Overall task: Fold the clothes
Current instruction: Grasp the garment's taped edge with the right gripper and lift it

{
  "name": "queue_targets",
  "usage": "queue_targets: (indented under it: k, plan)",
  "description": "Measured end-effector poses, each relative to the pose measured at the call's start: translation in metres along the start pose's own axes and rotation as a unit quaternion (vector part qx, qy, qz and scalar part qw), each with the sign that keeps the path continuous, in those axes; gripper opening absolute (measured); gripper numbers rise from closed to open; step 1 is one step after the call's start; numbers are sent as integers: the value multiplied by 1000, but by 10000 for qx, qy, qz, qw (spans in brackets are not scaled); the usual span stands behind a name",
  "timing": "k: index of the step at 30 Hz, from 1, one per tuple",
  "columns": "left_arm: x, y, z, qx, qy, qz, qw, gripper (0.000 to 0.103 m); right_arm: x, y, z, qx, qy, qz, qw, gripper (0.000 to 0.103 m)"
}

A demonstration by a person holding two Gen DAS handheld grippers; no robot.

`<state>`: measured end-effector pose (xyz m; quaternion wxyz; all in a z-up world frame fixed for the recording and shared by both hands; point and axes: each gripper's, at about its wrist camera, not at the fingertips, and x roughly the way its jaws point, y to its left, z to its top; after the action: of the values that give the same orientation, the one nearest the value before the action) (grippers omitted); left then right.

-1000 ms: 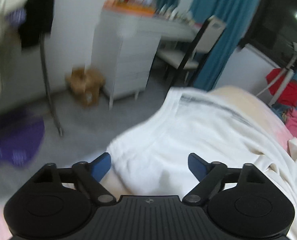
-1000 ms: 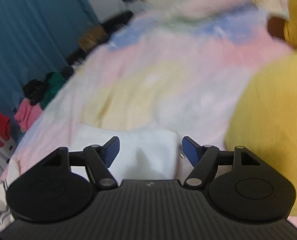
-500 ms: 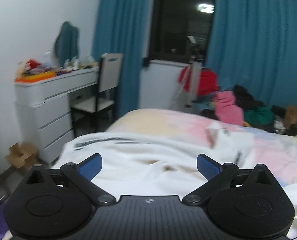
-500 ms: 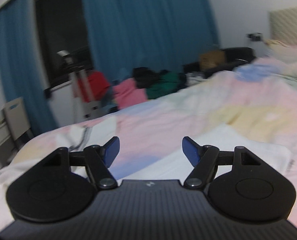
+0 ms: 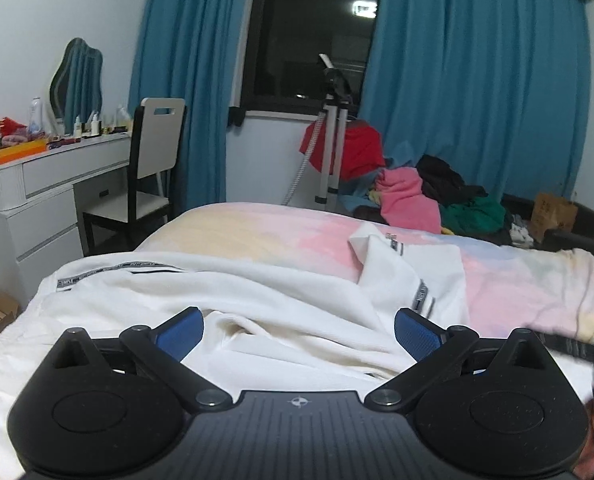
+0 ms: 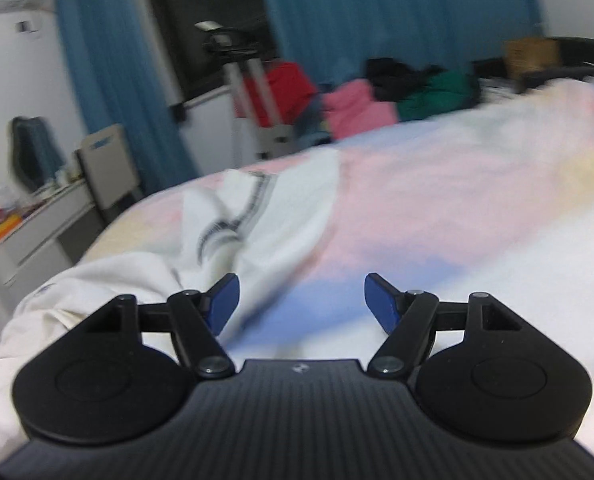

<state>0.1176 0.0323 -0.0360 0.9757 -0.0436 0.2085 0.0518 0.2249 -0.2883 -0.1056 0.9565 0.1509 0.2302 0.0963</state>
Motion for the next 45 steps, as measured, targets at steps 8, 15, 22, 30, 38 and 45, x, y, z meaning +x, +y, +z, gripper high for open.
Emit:
queue_targets:
  k: [8, 15, 22, 30, 38, 45]
  plan:
    - [56, 27, -32, -142, 425, -445, 9980, 102, 166, -19, 58, 374, 447, -289, 9979, 71]
    - [106, 26, -50, -207, 482, -728, 9960, 102, 263, -9, 75, 646, 569, -484, 9951, 64]
    - [115, 18, -56, -89, 531, -892, 9946, 102, 254, 16, 115, 205, 109, -1047, 9942, 8]
    - [72, 29, -47, -186, 261, -1006, 9944, 102, 124, -68, 162, 1144, -1600, -2390, 9509, 8]
    - [46, 21, -46, 30, 264, -1032, 9943, 102, 49, -171, 56, 1934, -760, -3027, 9302, 7]
    - [37, 9, -51, 271, 276, -1025, 9940, 102, 36, -172, 44, 2042, -882, -2823, 9332, 5]
